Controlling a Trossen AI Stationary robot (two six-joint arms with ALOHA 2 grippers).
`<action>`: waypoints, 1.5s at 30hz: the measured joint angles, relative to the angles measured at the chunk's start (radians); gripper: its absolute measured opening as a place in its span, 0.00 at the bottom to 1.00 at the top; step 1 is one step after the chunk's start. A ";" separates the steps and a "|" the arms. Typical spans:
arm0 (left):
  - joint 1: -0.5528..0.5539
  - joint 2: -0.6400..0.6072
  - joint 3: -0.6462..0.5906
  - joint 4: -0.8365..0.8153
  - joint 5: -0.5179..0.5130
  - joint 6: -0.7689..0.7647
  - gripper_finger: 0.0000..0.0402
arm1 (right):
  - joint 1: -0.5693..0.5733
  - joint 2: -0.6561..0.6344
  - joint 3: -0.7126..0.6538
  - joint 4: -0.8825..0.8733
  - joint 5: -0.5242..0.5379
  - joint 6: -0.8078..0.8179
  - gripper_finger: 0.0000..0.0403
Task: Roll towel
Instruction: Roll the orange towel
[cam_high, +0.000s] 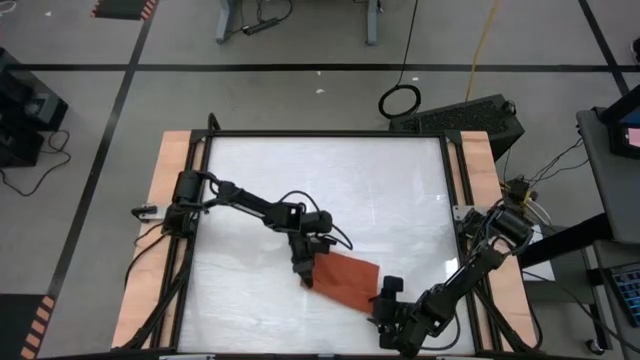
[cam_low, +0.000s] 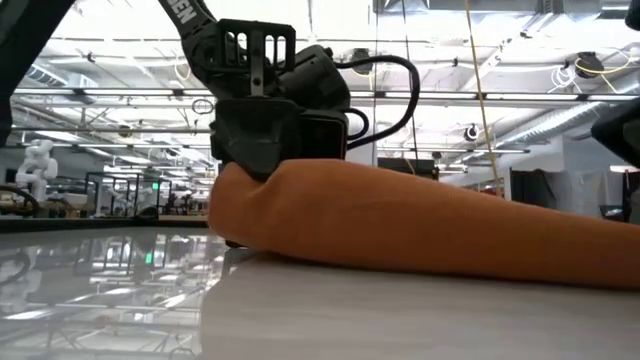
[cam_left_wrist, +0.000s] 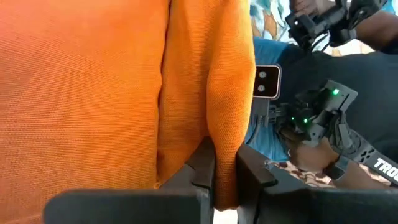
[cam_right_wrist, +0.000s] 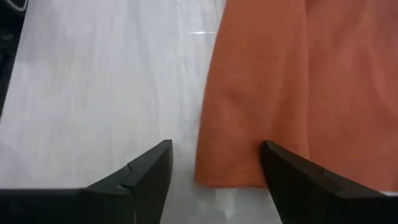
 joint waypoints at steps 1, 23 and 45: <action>0.001 0.000 0.000 -0.002 0.000 0.000 0.08 | -0.002 0.005 0.002 0.000 0.001 0.014 0.58; 0.002 -0.150 -0.007 -0.085 -0.359 0.458 0.47 | -0.019 0.007 0.000 -0.047 -0.040 0.354 0.05; -0.285 -0.407 -0.007 -0.164 -1.037 0.976 0.48 | -0.039 -0.044 -0.001 -0.048 -0.205 0.577 0.02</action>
